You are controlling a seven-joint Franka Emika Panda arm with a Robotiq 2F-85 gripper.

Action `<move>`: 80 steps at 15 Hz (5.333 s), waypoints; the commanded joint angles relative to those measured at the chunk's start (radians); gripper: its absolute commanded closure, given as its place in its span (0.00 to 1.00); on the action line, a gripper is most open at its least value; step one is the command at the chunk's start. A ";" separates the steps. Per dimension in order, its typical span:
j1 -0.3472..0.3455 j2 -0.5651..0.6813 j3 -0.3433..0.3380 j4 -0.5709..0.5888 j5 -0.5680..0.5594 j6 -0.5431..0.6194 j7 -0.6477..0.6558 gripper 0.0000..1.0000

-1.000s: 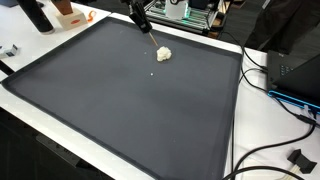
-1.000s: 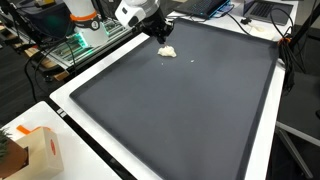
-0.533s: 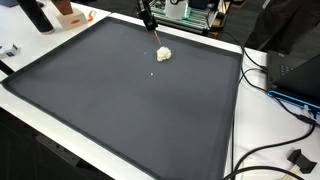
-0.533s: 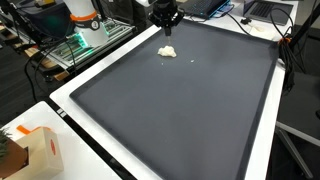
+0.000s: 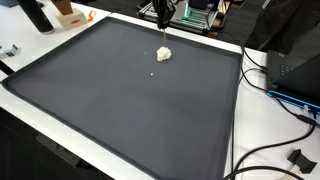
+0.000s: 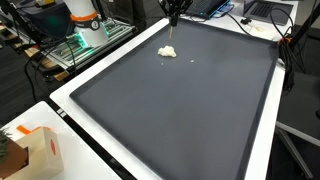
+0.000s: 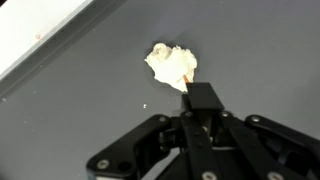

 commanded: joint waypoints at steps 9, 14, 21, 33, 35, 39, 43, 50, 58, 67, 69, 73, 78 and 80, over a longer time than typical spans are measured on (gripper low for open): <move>0.149 0.110 0.113 0.109 -0.437 -0.101 -0.032 0.97; 0.212 0.173 0.125 0.128 -0.610 -0.142 -0.076 0.97; 0.276 0.248 0.130 0.161 -0.796 -0.266 -0.145 0.97; 0.335 0.342 0.142 0.200 -0.899 -0.369 -0.076 0.97; 0.336 0.350 0.144 0.205 -0.893 -0.371 -0.065 0.97; 0.334 0.365 0.148 0.220 -0.872 -0.366 -0.075 0.97; 0.330 0.374 0.149 0.236 -0.848 -0.368 -0.091 0.97; 0.317 0.370 0.148 0.263 -0.745 -0.377 -0.160 0.97; 0.280 0.328 0.127 0.284 -0.595 -0.372 -0.296 0.97; 0.171 0.171 0.102 0.263 -0.354 -0.349 -0.548 0.97; 0.144 0.128 0.097 0.259 -0.307 -0.345 -0.619 0.97; 0.090 0.036 0.076 0.250 -0.209 -0.341 -0.779 0.97; 0.040 -0.042 0.034 0.256 -0.115 -0.345 -0.921 0.97; 0.027 -0.063 0.020 0.252 -0.105 -0.334 -0.954 0.97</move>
